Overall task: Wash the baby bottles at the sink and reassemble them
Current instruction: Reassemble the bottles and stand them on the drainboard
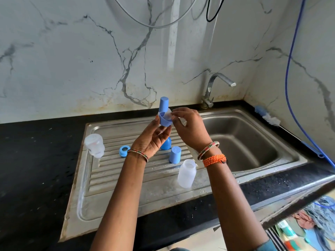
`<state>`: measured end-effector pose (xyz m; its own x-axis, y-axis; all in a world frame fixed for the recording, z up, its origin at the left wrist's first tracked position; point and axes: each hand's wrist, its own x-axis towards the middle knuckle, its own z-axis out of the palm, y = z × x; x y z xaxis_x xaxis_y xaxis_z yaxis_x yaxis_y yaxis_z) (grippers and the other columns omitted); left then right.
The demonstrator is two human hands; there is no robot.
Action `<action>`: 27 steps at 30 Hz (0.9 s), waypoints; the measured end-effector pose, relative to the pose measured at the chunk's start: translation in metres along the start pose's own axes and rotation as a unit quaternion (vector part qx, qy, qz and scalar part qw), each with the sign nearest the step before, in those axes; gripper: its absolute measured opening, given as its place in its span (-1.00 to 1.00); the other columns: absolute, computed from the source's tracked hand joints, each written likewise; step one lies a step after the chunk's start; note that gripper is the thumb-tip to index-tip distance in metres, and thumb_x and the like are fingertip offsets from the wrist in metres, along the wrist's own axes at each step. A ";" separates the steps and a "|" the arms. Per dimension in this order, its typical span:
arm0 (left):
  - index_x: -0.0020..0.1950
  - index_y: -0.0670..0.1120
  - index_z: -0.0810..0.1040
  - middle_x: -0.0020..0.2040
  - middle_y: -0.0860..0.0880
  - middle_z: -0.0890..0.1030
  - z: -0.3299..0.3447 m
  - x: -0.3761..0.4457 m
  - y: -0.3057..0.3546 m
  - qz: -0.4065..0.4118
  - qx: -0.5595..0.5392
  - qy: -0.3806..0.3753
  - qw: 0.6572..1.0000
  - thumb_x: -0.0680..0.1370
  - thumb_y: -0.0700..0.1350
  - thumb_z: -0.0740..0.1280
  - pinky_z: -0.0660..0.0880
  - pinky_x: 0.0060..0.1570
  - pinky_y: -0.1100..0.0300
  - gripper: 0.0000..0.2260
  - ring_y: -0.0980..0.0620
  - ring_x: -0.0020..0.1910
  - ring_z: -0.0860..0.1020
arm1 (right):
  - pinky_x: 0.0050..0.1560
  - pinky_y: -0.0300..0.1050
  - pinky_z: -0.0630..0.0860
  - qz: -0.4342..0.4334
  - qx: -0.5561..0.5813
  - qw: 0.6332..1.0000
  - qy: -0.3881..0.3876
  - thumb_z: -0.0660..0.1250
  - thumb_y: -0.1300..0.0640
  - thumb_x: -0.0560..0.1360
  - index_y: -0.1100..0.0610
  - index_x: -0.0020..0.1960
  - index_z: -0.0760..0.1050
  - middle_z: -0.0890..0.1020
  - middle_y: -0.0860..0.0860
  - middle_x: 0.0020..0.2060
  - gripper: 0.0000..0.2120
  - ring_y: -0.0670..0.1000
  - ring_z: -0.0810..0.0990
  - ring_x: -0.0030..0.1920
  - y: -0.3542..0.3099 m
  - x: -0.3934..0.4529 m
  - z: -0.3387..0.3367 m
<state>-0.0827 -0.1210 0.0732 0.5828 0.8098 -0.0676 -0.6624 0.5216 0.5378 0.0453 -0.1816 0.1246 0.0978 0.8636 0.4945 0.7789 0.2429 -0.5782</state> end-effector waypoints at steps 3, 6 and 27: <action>0.09 -0.19 0.56 0.01 -0.19 0.65 0.001 0.000 0.001 0.010 0.012 -0.008 1.000 0.01 -0.12 0.68 0.61 -0.14 0.17 -0.31 -0.05 -0.03 0.66 | 0.15 0.01 0.41 -0.001 -0.090 0.996 -0.005 0.26 0.05 0.57 0.09 0.15 0.62 0.59 0.01 0.15 -0.76 0.09 0.40 0.23 0.002 0.000 -0.001; 0.05 -0.17 0.60 0.01 -0.17 0.65 0.000 0.000 0.001 0.013 0.031 -0.007 0.999 0.14 -0.13 0.59 0.61 -0.12 0.16 -0.49 -0.04 -0.03 0.66 | 0.12 0.07 0.43 -0.015 -0.103 0.994 -0.025 0.24 0.00 0.58 0.08 0.16 0.61 0.59 0.01 0.13 -0.73 0.10 0.41 0.20 0.002 0.000 -0.002; -0.08 -0.10 0.69 -0.03 -0.12 0.68 0.001 0.000 -0.013 0.037 0.088 -0.019 0.995 0.25 -0.17 0.47 0.61 -0.08 0.18 -0.75 0.00 -0.01 0.66 | 0.02 0.00 0.58 -0.001 0.012 0.998 -0.056 0.45 0.04 0.44 0.14 0.17 0.42 0.60 0.03 0.08 -0.61 0.02 0.59 0.04 0.009 0.005 -0.005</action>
<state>-0.0736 -0.1282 0.0672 0.5547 0.8320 0.0068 -0.6137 0.4036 0.6786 0.0560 -0.1772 0.1245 0.0247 0.9067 0.4211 0.7633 0.2550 -0.5936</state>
